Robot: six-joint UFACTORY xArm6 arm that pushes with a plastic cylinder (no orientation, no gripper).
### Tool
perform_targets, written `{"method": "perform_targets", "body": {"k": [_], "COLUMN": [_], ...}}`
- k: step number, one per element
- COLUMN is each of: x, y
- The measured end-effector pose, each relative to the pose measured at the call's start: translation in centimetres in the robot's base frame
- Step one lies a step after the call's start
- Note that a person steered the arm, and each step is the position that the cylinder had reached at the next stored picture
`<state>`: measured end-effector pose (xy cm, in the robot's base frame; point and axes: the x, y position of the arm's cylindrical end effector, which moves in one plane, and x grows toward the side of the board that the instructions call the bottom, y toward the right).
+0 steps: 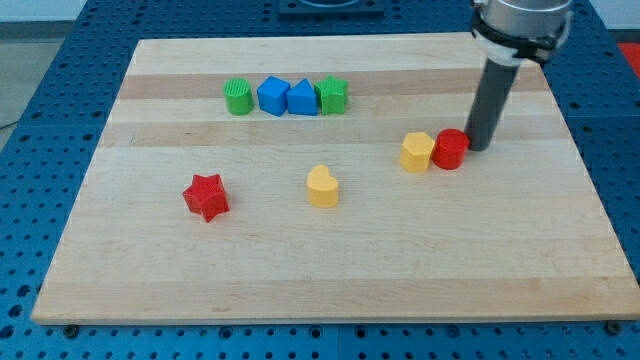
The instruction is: Slide yellow heart slightly up and right
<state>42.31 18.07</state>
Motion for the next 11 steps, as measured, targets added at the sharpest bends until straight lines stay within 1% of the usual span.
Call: {"method": "perform_targets", "body": {"k": [1, 2, 4, 5, 6, 7, 8, 10, 11], "x": [5.8, 8.8, 8.7, 8.8, 10.5, 9.2, 7.7, 7.7, 7.7], "y": [1.6, -1.7, -14.7, -15.5, -18.9, -22.6, -23.5, -23.3, -22.2]}}
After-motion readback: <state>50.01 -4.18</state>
